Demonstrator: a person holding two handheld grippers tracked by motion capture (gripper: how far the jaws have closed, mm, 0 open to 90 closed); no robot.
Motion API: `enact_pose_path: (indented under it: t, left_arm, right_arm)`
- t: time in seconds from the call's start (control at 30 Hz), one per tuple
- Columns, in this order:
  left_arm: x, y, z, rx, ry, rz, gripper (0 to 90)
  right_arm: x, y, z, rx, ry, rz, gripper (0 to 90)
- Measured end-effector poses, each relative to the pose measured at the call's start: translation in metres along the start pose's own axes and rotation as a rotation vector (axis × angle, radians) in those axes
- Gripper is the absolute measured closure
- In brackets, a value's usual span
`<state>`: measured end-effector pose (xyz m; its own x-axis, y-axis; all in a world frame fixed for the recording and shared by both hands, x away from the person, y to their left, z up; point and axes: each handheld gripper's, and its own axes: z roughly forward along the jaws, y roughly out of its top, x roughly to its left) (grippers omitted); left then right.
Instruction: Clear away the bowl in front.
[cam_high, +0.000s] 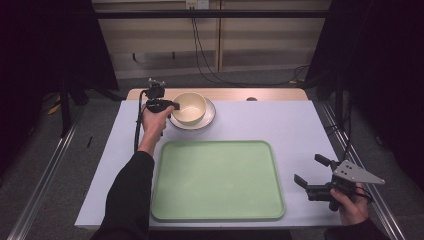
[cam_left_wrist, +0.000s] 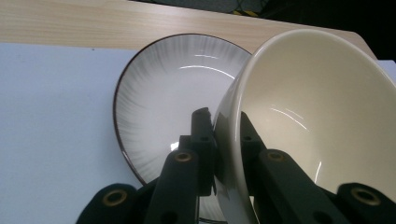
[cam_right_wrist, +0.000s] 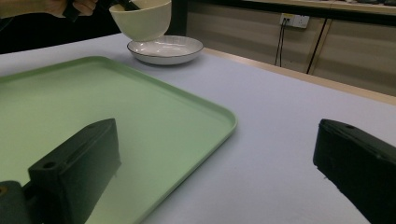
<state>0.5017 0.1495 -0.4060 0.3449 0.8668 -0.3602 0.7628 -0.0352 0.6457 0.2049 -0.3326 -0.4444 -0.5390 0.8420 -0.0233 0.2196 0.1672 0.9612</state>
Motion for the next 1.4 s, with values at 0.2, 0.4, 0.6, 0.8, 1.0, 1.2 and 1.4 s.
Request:
enact_pose_path:
  t: [0.2, 0.4, 0.6, 0.8, 1.0, 1.2, 1.4]
  left_arm:
    - [-0.012, -0.003, -0.005, 0.006, -0.035, 0.042, 83.0]
    - [-0.02, -0.006, -0.007, 0.027, -0.064, 0.076, 83.0]
    - [-0.029, -0.011, -0.007, 0.035, -0.082, 0.096, 83.0]
    - [-0.042, -0.015, -0.006, 0.047, -0.116, 0.126, 82.9]
    - [-0.053, -0.019, -0.004, 0.058, -0.144, 0.149, 82.9]
    - [-0.063, -0.023, -0.001, 0.056, -0.175, 0.146, 82.9]
    - [-0.072, -0.028, 0.001, 0.074, -0.206, 0.167, 82.9]
  right_arm:
    - [0.0, 0.0, 0.0, -0.001, 0.002, 0.0, 0.4]
    - [0.0, 0.0, 0.0, 0.001, 0.005, -0.001, 0.4]
    - [0.001, 0.0, 0.0, 0.001, 0.002, -0.001, 0.4]
    - [0.001, 0.0, 0.0, 0.001, 0.004, -0.002, 0.4]
    - [0.001, 0.0, 0.0, 0.0, 0.001, -0.001, 0.4]
    - [0.001, 0.001, 0.0, -0.003, 0.006, -0.005, 0.4]
    - [0.001, 0.001, 0.0, -0.002, 0.004, 0.001, 0.4]
